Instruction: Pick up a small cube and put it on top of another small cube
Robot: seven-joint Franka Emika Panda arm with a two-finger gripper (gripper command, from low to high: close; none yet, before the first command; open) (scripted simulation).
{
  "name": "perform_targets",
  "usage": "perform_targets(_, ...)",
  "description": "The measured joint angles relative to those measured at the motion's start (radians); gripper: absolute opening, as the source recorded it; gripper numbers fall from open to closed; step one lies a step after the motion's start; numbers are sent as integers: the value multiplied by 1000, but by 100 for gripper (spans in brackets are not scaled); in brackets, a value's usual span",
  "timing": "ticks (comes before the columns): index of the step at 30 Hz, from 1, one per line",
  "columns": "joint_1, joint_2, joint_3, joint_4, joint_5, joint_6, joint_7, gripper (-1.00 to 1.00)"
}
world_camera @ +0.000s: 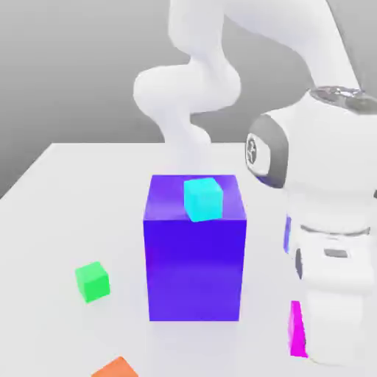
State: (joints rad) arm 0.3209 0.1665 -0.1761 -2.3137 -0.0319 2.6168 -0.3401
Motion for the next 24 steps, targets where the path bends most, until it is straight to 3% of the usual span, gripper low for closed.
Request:
perform_targets(7,-267,-216,-137,-218,-51,34,-57,-100)
perform_targets(15,-464,-362,-261,-515,-142,57,-57,-100)
perform_targets(24,-390,-238,-308,-532,69,139,-207,-100)
